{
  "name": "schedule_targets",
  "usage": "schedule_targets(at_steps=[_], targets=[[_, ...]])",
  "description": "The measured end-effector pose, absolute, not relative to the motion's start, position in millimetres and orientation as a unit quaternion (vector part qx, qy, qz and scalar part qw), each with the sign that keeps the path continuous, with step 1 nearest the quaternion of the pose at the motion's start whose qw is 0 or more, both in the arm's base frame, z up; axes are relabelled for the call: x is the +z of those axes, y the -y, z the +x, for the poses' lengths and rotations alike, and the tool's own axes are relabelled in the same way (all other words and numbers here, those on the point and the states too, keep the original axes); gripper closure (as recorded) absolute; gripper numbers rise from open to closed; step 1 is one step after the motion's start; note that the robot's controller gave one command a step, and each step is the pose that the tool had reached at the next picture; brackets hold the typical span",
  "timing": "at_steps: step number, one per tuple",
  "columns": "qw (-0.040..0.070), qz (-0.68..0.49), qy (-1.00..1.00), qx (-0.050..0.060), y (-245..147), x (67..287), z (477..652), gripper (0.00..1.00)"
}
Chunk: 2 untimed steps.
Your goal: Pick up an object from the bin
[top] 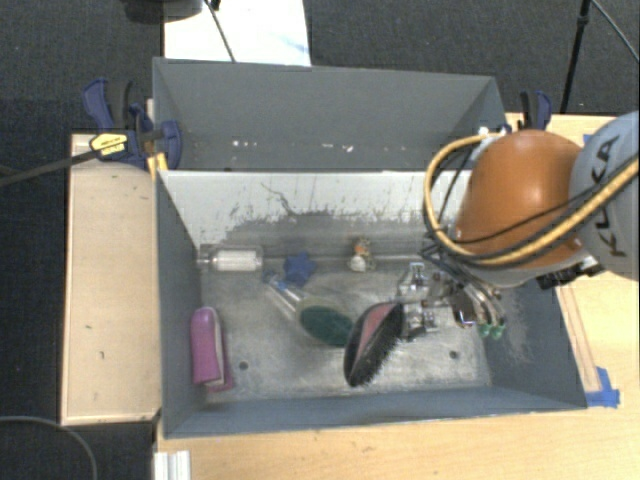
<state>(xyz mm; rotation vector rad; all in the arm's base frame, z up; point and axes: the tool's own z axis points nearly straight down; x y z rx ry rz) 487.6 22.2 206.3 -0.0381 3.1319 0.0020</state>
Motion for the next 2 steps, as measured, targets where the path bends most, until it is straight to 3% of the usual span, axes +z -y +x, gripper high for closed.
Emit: schedule_targets(at_steps=[1, 2], targets=[[0.002, 0.079, -0.997, -0.001, 37, 182, 508.4, 1.0], [0.006, 0.051, -0.999, 0.0, 41, 291, 510.2, 1.0]])
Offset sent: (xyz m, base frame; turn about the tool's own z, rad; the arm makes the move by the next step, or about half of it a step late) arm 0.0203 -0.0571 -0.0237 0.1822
